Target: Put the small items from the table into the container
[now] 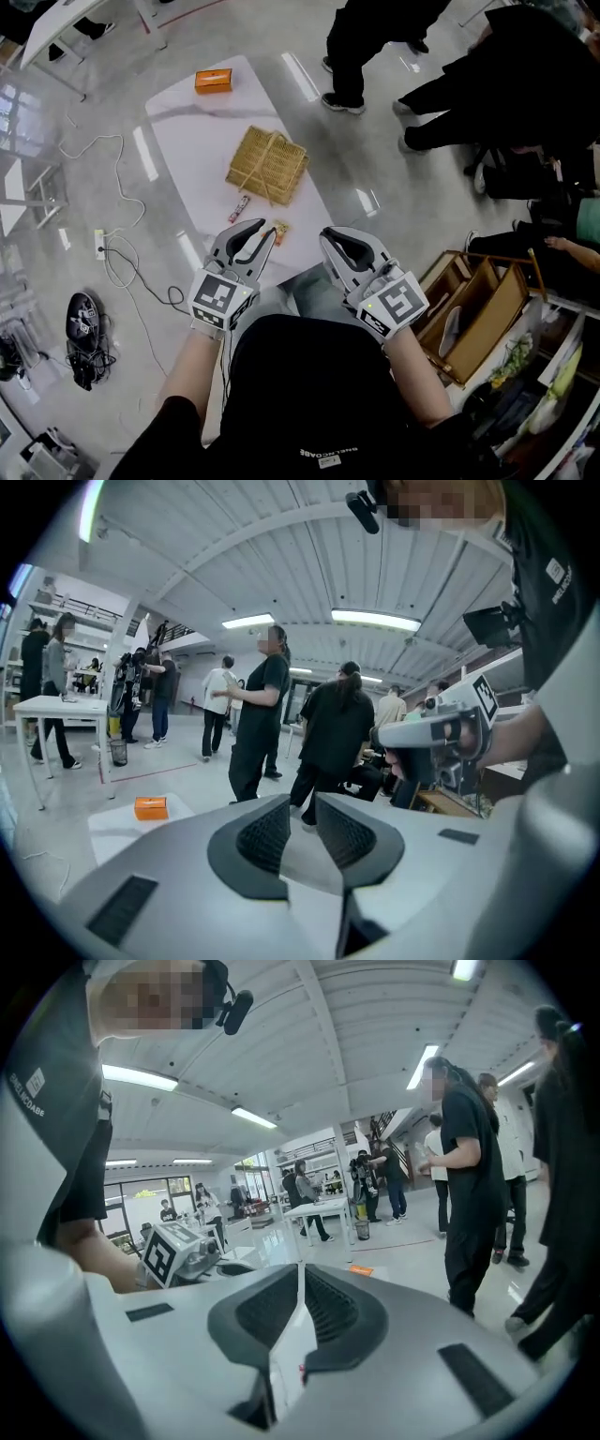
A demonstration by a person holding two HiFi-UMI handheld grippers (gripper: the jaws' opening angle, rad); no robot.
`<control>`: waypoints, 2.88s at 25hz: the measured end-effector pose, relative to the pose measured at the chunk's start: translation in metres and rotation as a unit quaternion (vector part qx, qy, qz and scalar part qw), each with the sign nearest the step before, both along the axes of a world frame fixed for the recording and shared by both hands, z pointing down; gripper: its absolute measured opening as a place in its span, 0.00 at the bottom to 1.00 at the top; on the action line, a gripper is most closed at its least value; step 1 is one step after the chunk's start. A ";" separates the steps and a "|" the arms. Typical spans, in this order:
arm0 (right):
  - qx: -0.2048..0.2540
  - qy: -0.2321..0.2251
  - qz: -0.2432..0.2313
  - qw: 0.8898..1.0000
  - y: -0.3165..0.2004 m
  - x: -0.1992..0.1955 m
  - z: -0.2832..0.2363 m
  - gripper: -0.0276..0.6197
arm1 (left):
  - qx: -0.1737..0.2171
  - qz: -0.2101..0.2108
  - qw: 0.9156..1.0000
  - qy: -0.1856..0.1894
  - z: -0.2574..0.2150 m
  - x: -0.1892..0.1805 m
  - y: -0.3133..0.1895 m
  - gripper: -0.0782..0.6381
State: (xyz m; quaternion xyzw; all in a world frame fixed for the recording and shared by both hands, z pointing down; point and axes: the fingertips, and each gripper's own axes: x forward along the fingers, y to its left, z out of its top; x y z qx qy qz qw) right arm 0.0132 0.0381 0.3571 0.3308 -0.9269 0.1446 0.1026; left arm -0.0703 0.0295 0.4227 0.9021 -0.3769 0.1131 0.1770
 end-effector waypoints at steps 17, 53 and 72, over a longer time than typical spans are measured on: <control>-0.044 0.008 -0.040 0.998 -0.009 -0.008 0.058 0.06 | -0.126 -0.065 0.986 -0.090 0.195 -0.027 0.013 0.33; -0.160 0.009 0.037 0.986 -0.024 0.004 0.186 0.06 | -0.269 -0.025 0.927 -0.258 0.482 -0.037 -0.012 0.33; -0.155 0.009 0.048 0.987 -0.027 0.018 0.182 0.06 | -0.267 -0.020 0.921 -0.282 0.473 -0.034 -0.012 0.25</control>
